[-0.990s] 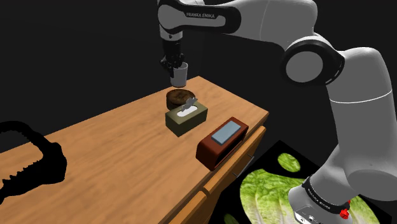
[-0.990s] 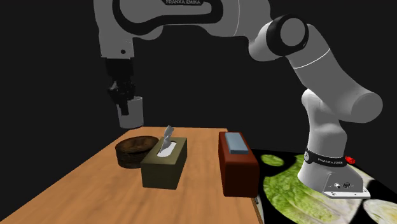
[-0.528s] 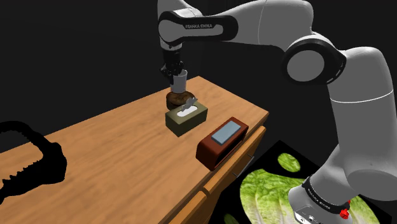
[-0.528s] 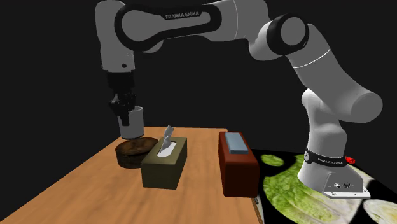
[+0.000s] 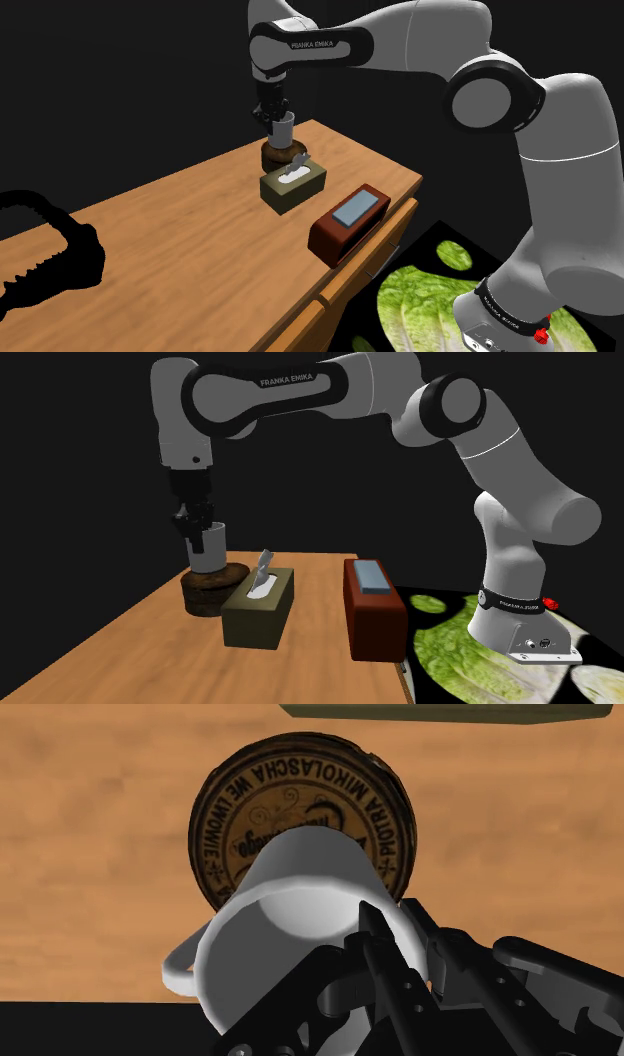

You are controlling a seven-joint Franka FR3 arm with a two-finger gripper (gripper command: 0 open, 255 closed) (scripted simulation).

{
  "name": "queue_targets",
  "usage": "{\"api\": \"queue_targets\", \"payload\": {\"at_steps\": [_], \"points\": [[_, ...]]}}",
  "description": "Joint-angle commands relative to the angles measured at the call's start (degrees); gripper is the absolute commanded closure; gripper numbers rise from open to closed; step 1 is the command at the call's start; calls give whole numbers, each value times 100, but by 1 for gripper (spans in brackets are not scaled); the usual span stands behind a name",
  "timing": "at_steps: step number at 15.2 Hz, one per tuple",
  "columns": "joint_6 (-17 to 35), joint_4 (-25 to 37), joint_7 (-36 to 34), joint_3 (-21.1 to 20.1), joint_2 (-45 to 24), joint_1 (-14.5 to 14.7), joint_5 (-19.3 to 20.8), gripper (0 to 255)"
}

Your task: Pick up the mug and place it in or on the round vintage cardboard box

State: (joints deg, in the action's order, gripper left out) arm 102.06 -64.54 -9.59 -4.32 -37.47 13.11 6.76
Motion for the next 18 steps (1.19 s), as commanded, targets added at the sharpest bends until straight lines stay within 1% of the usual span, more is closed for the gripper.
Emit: {"api": "queue_targets", "payload": {"at_steps": [1,6,10,18], "points": [[1,0,0,0,2,0,0,0],[2,-3,0,0,3,0,0,0],[-800,911,35,-3,-107,61,-5,0],[-800,911,35,-3,-107,62,-5,0]]}}
